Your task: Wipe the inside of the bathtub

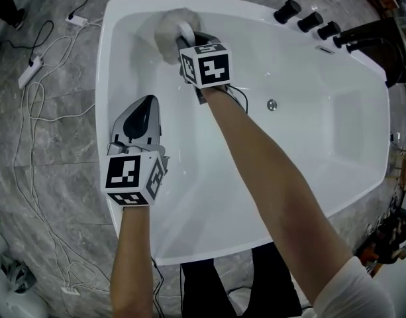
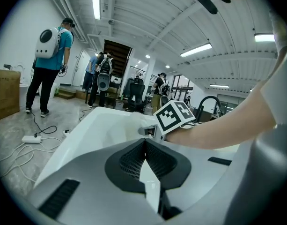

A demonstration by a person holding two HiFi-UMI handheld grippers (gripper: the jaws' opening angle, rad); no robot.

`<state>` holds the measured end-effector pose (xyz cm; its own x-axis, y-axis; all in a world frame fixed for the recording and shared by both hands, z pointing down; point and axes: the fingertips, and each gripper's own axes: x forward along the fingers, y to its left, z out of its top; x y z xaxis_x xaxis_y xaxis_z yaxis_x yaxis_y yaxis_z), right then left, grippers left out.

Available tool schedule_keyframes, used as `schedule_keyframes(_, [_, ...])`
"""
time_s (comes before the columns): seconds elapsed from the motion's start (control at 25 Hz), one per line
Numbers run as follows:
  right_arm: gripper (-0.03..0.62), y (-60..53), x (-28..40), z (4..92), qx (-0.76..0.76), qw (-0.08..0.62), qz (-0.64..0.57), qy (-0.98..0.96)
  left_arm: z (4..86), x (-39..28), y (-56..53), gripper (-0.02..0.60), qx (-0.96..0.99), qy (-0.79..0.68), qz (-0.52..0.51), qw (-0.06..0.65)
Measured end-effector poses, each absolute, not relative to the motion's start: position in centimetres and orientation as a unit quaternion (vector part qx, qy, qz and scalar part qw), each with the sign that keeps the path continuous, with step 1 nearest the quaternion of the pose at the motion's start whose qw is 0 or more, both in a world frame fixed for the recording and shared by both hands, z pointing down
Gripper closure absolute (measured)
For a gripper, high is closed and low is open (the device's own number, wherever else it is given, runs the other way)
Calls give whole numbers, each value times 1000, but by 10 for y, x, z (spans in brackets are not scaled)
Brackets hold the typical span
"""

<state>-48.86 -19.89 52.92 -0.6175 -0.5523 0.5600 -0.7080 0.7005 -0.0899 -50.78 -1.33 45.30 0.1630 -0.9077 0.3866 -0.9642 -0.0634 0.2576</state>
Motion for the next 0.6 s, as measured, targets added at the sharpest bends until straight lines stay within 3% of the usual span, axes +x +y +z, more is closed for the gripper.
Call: schedule_keyframes(0.6, [499, -234, -371, 533, 361, 246, 166, -884, 450, -403, -52, 569, 738, -633, 87, 218])
